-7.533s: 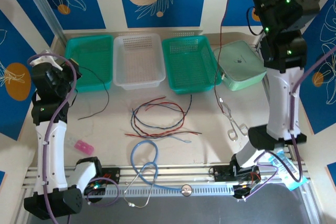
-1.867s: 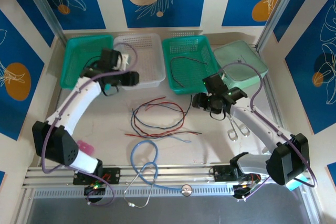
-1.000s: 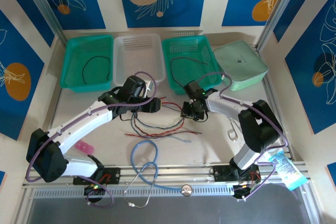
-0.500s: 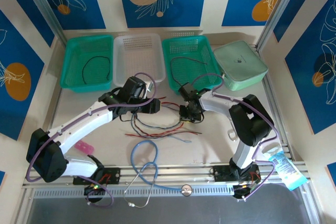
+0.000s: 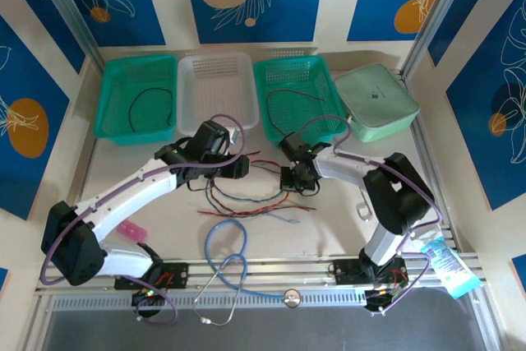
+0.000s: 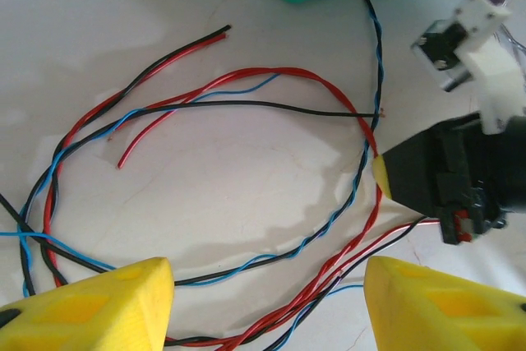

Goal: Untangle the cables

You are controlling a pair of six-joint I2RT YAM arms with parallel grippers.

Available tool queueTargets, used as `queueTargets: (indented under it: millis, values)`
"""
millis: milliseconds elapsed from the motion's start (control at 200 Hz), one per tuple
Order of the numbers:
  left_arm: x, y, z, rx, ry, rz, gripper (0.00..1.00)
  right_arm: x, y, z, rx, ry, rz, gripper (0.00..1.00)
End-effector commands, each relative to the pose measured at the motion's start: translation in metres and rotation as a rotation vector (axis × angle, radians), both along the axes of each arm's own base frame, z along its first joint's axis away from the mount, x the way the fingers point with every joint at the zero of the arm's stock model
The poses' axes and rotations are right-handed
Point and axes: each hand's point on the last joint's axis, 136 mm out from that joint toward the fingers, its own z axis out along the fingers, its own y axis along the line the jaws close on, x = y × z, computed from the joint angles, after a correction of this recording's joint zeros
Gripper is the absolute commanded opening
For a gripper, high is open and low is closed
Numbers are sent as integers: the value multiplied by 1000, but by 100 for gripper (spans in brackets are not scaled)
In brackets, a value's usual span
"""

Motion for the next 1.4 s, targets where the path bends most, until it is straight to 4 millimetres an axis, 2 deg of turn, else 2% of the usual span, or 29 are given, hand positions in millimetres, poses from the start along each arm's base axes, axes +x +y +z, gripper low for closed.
queueTargets:
  millis: [0,160,345,545,810,965,1076,1216,1396]
  values:
    - [3,-3,28,-16,-42,1,62,4,6,36,84,-89,5,0]
    - [10,-8,55,-50,-89,2,63,1,9,70,236,-109,-66,0]
    - [14,-13,74,-76,-108,-8,63,-5,13,109,339,-164,-55,0]
    - [16,-21,88,-127,-107,-16,64,-3,7,164,404,-320,-31,0]
    - [21,-30,106,-202,-110,-16,64,0,-6,222,419,-502,-3,0]
    - [27,-41,129,-323,-95,-15,64,3,-8,255,468,-649,35,0]
    - [37,-49,149,-444,-95,-2,65,4,-7,272,495,-729,59,0]
    - [46,-62,173,-594,-65,-13,68,7,-6,279,490,-758,83,0]
    - [59,-88,179,-751,-6,-25,70,8,-2,283,504,-778,95,0]
